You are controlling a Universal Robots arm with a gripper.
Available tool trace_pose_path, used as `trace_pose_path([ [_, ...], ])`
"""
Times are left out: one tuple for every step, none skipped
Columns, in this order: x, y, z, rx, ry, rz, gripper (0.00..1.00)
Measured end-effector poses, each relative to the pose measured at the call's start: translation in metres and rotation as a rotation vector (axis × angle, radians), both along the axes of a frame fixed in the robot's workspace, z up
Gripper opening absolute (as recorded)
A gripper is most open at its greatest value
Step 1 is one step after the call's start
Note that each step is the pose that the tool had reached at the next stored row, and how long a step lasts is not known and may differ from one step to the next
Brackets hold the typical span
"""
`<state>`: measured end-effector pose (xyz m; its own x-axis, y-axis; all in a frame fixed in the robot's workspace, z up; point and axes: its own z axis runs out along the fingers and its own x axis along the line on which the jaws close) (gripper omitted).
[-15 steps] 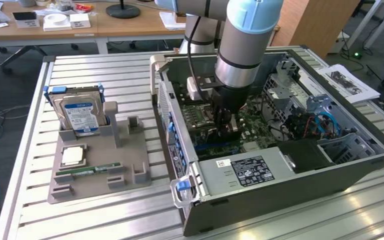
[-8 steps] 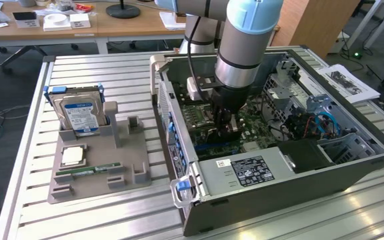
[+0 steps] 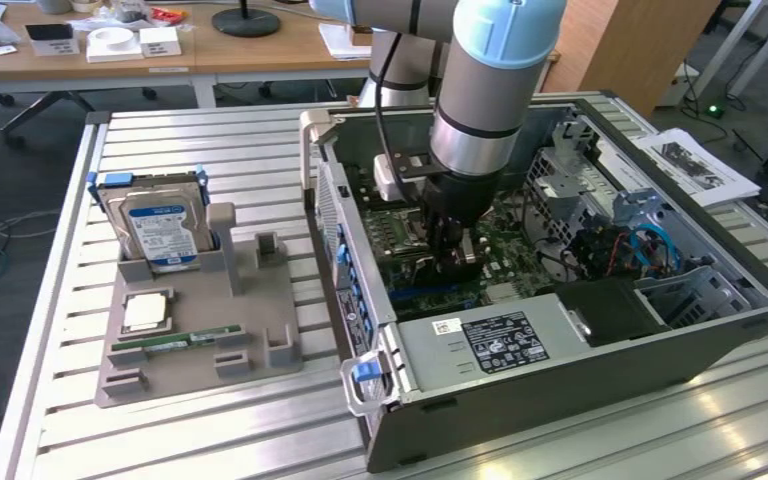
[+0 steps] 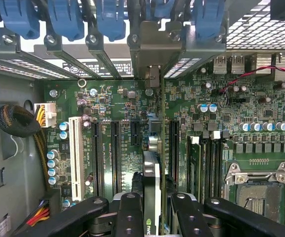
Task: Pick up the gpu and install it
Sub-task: 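Insert the gpu into the slot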
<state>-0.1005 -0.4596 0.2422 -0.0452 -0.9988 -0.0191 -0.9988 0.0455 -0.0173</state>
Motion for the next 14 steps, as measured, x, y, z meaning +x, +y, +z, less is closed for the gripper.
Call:
trace_pose_path([
  [0.0,0.0,0.0,0.0,0.0,0.0,0.27],
  [0.0,0.0,0.0,0.0001,0.0,0.0,0.27],
  [0.0,0.0,0.0,0.0001,0.0,0.0,0.27],
  [0.0,0.0,0.0,0.0,0.0,0.0,0.27],
  [0.0,0.0,0.0,0.0,0.0,0.0,0.27],
  [0.0,0.0,0.0,0.0,0.0,0.0,0.27],
  [0.0,0.0,0.0,0.0,0.0,0.0,0.27],
  [0.0,0.0,0.0,0.0001,-0.0001,0.0,0.27],
  [0.0,0.0,0.0,0.0,0.0,0.0,0.27],
  [0.0,0.0,0.0,0.0001,0.0,0.0,0.27],
  [0.0,0.0,0.0,0.0,0.0,0.0,0.27],
  [0.0,0.0,0.0,0.0001,0.0,0.0,0.27],
  [0.0,0.0,0.0,0.0001,0.0,0.0,0.27],
  [0.0,0.0,0.0,0.0001,0.0,0.0,0.27],
])
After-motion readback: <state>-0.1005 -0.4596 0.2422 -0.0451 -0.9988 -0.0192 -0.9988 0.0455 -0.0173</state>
